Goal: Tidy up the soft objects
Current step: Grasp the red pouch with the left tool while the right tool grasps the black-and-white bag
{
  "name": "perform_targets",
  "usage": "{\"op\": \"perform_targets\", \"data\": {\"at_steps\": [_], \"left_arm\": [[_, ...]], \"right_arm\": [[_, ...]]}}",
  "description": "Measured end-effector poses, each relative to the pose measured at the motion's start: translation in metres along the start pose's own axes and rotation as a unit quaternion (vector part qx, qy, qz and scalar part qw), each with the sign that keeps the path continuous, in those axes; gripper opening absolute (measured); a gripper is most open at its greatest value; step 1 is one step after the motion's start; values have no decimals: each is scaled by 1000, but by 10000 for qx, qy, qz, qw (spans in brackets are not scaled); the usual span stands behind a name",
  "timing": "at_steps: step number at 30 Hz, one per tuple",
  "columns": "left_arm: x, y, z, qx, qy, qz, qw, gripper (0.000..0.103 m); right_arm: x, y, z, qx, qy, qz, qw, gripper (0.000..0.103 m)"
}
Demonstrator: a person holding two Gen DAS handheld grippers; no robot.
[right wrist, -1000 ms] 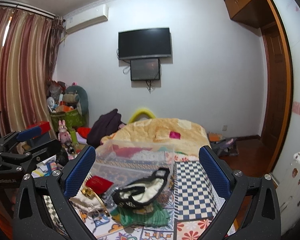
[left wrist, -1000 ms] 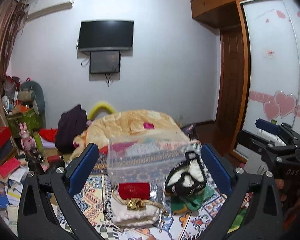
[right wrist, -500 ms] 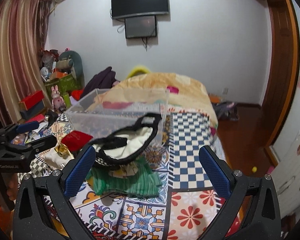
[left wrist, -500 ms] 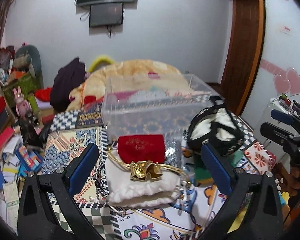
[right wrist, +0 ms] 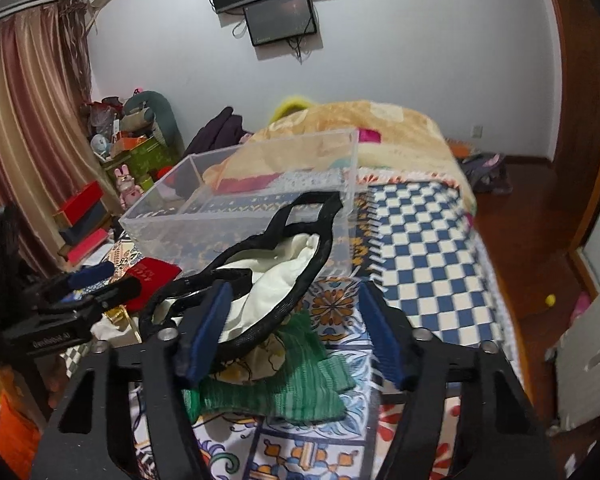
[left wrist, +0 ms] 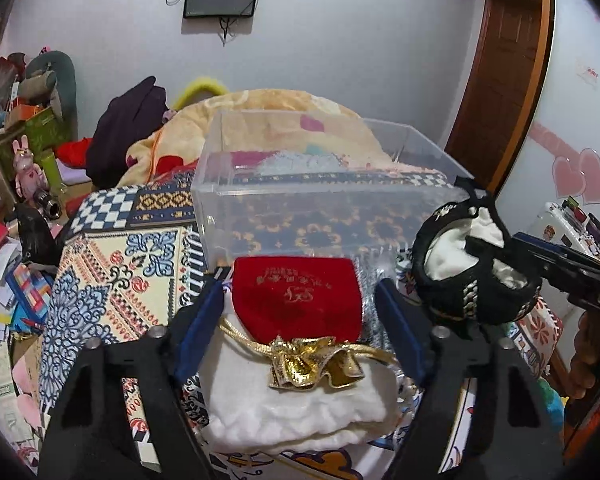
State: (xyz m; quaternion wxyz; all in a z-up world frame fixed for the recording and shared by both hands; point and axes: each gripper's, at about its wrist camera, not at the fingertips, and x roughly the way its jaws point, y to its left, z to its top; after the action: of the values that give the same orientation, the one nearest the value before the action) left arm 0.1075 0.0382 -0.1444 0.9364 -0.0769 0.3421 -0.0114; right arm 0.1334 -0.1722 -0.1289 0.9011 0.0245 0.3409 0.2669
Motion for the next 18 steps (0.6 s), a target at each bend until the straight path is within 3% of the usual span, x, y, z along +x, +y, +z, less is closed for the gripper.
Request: {"op": "perform_targets", "data": {"at_steps": [4, 9, 12, 18], "left_arm": [[6, 5, -5, -85, 70, -45, 9999, 56], [2, 8, -7, -123, 18, -85, 9999, 42], [-2, 8, -8, -110, -38, -73, 9999, 33], [-19, 3, -6, -86, -210, -92, 9997, 28]], "right_arm": [[5, 1, -2, 95, 111, 119, 9998, 31], [4, 5, -1, 68, 86, 140, 9998, 17], [3, 1, 3, 29, 6, 133, 9999, 13], [-7, 4, 12, -75, -222, 105, 9997, 10]]}}
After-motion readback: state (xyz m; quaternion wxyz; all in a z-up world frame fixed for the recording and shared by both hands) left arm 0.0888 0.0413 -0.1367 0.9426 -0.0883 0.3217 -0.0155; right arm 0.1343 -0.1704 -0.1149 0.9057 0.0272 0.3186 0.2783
